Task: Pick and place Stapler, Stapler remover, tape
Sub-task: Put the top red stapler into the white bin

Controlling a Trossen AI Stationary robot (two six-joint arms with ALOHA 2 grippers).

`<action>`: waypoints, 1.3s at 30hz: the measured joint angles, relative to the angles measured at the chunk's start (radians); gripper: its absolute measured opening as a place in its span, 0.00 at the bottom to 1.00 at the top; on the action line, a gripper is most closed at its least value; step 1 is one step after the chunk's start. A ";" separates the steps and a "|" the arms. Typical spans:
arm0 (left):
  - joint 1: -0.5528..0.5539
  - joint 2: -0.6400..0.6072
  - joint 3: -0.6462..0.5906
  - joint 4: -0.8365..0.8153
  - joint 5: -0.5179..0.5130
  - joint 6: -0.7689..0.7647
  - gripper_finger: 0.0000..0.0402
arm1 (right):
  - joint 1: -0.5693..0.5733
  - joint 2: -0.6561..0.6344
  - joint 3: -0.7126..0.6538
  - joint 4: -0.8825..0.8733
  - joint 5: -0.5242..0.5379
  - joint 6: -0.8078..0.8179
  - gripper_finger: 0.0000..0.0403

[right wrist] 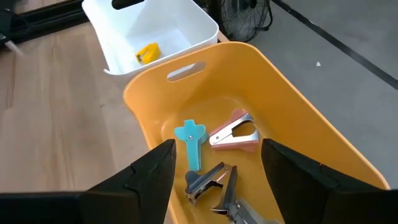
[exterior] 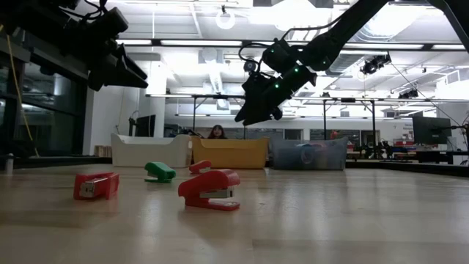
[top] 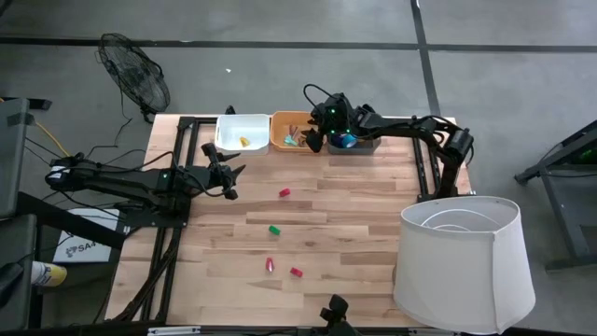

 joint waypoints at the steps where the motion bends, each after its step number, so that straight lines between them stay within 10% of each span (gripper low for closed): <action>1: 0.000 0.000 0.000 0.000 0.000 0.000 0.46 | 0.000 0.000 0.000 -0.002 -0.002 0.000 0.57; 39: 0.000 0.000 0.001 0.002 0.119 -0.056 0.46 | 0.095 -0.144 -0.003 -0.359 0.085 -0.104 0.56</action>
